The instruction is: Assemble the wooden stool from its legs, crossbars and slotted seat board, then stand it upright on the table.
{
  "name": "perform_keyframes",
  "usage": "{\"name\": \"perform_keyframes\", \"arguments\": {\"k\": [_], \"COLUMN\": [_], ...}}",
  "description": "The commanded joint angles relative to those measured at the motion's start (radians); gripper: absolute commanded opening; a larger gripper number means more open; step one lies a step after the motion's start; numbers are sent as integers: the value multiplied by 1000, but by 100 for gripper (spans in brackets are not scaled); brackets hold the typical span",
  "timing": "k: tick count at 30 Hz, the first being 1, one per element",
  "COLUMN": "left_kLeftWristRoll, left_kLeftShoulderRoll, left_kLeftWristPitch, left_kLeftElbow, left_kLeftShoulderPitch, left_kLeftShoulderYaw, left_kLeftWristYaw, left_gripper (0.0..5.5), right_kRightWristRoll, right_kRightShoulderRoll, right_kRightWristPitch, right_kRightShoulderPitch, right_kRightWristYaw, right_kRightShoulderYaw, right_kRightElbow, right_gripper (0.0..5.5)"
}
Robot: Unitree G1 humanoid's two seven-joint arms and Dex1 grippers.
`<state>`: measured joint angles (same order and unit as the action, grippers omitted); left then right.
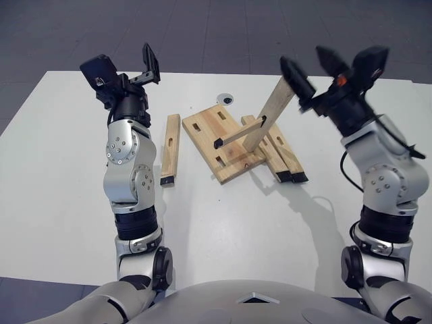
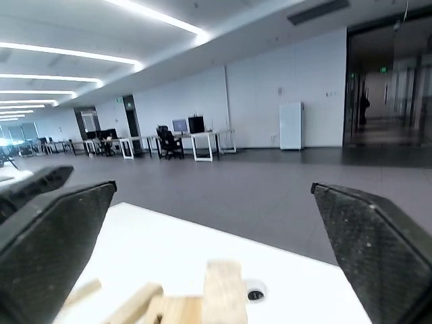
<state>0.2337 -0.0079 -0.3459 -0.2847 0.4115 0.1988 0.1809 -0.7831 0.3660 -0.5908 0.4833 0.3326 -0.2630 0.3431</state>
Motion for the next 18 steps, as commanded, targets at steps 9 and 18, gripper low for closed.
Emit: {"name": "perform_keyframes", "arguments": {"k": [9,18], "left_kLeftWristRoll": [-7,-9], "left_kLeftShoulderRoll": [40,49], "left_kLeftWristPitch": [40,-6], "left_kLeftElbow": [70,63], "left_kLeftShoulderPitch": [49,7], "left_kLeftShoulderYaw": [58,60], "left_kLeftWristYaw": [6,1], "left_gripper": [540,540], "right_kRightWristRoll": [131,219], "right_kRightShoulderRoll": [-86,-110], "right_kRightWristPitch": [163,-85], "right_kRightShoulderPitch": [493,124], "right_kRightWristYaw": [-109,-163], "right_kRightShoulderYaw": [5,164], "right_kRightElbow": [-421,-300], "right_gripper": [538,538]}}
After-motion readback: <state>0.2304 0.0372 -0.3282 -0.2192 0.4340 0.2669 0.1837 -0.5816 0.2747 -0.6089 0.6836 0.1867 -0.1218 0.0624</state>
